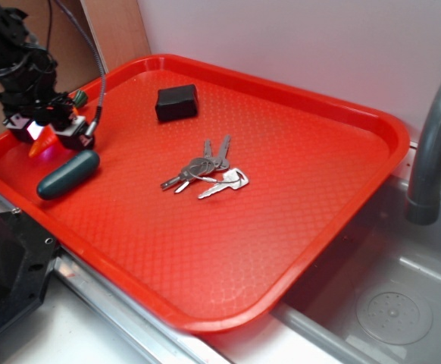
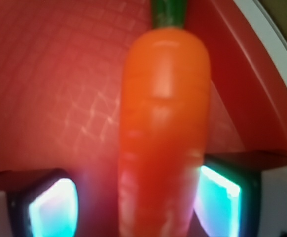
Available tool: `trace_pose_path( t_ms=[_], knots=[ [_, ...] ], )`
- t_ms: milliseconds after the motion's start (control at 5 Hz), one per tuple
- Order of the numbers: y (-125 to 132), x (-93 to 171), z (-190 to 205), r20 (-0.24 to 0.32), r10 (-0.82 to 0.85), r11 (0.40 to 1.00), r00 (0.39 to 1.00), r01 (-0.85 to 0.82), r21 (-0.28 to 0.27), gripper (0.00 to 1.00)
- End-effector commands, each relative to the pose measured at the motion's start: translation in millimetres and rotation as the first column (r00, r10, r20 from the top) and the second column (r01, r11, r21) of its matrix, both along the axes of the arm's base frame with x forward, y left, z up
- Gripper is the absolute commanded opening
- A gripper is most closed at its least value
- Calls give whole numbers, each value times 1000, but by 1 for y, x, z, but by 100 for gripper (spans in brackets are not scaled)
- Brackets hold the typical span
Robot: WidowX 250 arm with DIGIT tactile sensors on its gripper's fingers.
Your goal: Grab the carrot.
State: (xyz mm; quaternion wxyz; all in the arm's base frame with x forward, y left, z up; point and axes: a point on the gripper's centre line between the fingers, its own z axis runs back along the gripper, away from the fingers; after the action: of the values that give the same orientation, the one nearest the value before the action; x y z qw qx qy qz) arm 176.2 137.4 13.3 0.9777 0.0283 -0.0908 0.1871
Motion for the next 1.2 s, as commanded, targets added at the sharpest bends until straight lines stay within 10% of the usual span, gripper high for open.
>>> trace_pose_path(
  t_ms=[0,600,1000],
  knots=[
    [-10,6,1,-17,-42,998,999,43,50,0],
    [-51,3,87,63,-223,975,973,224,-6,0],
    [-98,17,164,-42,-315,948,948,313,-62,0]
  ],
)
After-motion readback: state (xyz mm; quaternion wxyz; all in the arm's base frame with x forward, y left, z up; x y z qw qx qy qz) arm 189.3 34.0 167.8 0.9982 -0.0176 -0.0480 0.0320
